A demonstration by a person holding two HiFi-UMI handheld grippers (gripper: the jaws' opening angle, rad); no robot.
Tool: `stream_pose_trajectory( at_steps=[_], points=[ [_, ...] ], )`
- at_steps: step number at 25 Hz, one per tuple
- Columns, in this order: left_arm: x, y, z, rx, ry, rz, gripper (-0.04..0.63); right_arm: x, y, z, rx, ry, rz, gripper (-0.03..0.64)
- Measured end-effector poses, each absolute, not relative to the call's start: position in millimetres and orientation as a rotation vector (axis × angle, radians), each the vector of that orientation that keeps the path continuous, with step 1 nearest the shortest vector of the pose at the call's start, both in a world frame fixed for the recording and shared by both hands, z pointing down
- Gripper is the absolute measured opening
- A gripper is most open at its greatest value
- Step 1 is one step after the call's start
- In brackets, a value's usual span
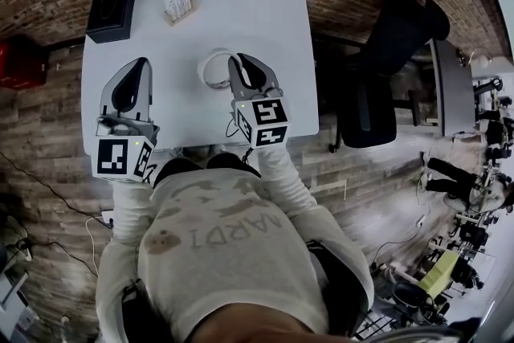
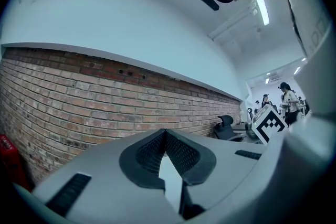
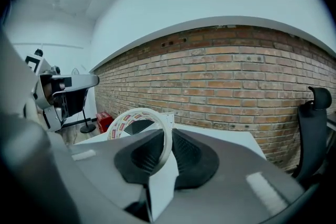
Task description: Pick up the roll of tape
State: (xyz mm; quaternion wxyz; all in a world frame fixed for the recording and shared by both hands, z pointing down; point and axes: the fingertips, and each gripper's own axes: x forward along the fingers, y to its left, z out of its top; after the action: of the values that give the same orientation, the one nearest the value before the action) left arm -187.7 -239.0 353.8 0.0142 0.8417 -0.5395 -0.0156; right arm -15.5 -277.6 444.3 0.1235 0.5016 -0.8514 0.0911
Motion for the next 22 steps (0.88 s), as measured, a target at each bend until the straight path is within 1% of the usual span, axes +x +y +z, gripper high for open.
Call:
stream_pose_trajectory(
  at_steps=[22],
  points=[
    [-171, -227, 338, 2.671, -1.672, -0.048, 0.006, 16, -261, 373, 1.615, -2.592, 0.134, 0.058]
  ],
)
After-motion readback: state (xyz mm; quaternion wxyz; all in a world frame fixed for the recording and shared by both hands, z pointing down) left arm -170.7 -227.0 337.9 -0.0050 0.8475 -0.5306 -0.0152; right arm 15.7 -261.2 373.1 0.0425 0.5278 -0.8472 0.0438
